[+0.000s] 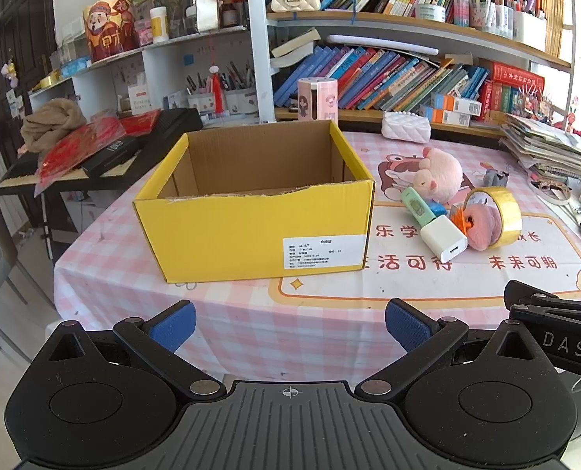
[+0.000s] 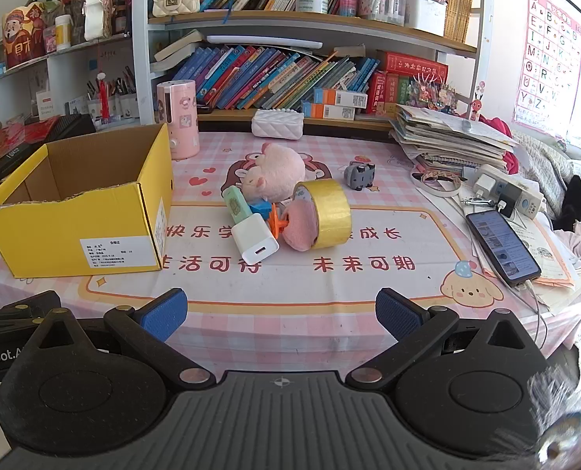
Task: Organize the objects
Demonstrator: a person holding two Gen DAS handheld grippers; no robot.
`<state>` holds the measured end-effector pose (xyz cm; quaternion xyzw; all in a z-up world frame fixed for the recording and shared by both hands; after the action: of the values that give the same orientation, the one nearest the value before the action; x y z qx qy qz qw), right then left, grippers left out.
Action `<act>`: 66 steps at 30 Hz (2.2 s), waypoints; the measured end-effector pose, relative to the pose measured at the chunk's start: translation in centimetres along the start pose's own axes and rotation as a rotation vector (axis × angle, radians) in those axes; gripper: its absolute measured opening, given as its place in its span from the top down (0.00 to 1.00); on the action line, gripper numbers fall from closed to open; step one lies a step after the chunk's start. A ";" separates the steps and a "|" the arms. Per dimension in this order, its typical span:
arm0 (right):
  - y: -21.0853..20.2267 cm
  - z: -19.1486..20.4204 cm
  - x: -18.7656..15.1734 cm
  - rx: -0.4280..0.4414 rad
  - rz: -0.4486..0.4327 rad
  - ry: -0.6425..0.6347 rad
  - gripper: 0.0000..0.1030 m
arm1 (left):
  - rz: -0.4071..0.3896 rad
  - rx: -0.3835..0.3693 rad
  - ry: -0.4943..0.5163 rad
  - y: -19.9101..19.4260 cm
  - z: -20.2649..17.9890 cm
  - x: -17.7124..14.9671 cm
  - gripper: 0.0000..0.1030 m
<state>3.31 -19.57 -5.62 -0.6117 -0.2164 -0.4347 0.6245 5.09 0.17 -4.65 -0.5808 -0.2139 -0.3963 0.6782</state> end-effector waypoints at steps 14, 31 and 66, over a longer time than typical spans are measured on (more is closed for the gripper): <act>0.2 -0.2 -0.1 -0.007 -0.002 0.001 0.00 | 0.005 -0.005 0.001 0.1 -0.1 0.2 0.00; 0.3 -0.1 -0.1 -0.007 -0.001 0.000 0.00 | 0.006 -0.006 0.001 0.2 -0.2 0.4 0.00; 0.4 0.1 -0.1 -0.009 0.001 -0.003 0.00 | 0.008 -0.006 -0.005 0.5 -0.1 0.4 0.00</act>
<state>3.57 -19.46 -5.89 -0.6154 -0.2149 -0.4344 0.6216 5.66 -0.01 -4.70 -0.5844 -0.2121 -0.3930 0.6775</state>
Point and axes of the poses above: each gripper's, at about its wrist camera, not at the fingertips, and y roughly the way its jaws point, z to its left, x to its top, the point moved 8 cm from there along y, roughly the way its jaws point, and after that the axes turned 13 degrees about y, right-handed, at the moved point
